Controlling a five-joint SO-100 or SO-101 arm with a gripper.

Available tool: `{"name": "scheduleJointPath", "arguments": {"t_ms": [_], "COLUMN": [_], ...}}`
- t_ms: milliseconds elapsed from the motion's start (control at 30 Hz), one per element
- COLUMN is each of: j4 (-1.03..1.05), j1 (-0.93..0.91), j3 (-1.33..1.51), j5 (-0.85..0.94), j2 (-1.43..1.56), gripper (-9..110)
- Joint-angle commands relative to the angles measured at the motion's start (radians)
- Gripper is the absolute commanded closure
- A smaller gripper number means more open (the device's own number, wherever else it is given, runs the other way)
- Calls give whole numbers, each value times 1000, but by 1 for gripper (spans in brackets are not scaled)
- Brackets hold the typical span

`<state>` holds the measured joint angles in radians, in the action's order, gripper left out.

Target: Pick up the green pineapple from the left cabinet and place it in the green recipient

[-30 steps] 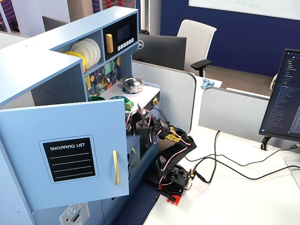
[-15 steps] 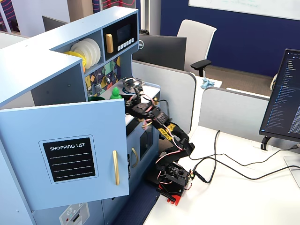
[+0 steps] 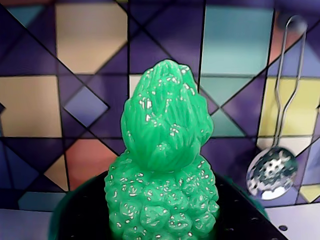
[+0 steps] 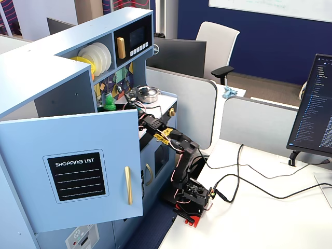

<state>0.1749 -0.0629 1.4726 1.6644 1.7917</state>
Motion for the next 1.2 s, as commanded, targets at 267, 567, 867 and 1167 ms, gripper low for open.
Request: {"name": "scheduleJointPath", "arguments": {"t_ms": [267, 567, 867, 1167], "j4": [-41, 6, 190, 423], "j1": [-5, 14, 21, 18], "j3": [-94, 51, 699, 1321], "j5": [-95, -69, -84, -118], "j2": [-21, 184, 793, 1293], "gripper": [75, 78, 80, 83]}}
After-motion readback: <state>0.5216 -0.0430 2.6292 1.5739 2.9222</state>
